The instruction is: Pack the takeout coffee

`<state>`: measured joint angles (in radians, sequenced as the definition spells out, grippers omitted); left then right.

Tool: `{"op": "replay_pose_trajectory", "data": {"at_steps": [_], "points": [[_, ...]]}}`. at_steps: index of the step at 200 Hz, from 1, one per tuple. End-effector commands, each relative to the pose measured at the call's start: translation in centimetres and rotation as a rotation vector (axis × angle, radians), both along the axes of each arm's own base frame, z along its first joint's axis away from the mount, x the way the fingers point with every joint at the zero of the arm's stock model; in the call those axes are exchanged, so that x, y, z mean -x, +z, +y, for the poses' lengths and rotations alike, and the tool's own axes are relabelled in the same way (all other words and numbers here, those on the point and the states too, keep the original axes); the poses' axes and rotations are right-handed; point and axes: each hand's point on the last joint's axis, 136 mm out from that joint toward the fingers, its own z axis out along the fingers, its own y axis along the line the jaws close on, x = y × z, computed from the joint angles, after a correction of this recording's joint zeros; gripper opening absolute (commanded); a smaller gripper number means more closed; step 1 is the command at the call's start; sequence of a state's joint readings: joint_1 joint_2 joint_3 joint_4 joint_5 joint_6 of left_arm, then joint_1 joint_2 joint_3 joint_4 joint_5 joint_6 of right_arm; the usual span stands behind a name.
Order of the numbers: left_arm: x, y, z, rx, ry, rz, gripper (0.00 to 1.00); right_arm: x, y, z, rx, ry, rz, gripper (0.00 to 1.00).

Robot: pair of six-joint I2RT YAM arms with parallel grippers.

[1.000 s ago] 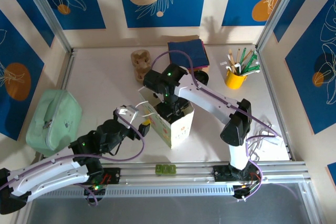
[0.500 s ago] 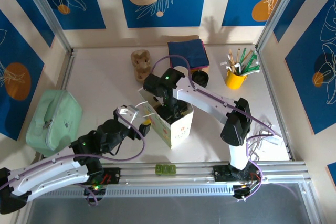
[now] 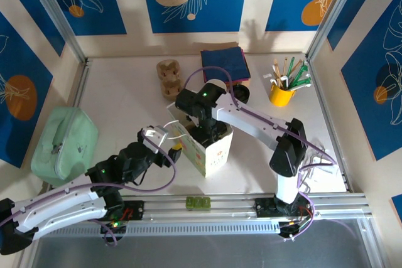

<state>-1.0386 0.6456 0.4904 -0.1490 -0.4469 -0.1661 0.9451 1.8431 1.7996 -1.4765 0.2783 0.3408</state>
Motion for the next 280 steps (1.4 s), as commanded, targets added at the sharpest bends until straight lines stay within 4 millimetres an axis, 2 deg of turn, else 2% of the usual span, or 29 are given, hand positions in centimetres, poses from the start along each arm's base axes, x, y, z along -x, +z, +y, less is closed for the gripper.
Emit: {"op": "replay_pose_trajectory", "data": {"at_steps": [1, 280], "points": [[-0.19, 0.79, -0.28, 0.007, -0.003, -0.030, 0.97, 0.57, 0.75, -0.23, -0.038, -0.007, 0.005, 0.62], [-0.59, 0.48, -1.03, 0.002, -0.005, -0.026, 0.97, 0.12, -0.18, -0.33, -0.075, -0.024, -0.003, 0.62]]}}
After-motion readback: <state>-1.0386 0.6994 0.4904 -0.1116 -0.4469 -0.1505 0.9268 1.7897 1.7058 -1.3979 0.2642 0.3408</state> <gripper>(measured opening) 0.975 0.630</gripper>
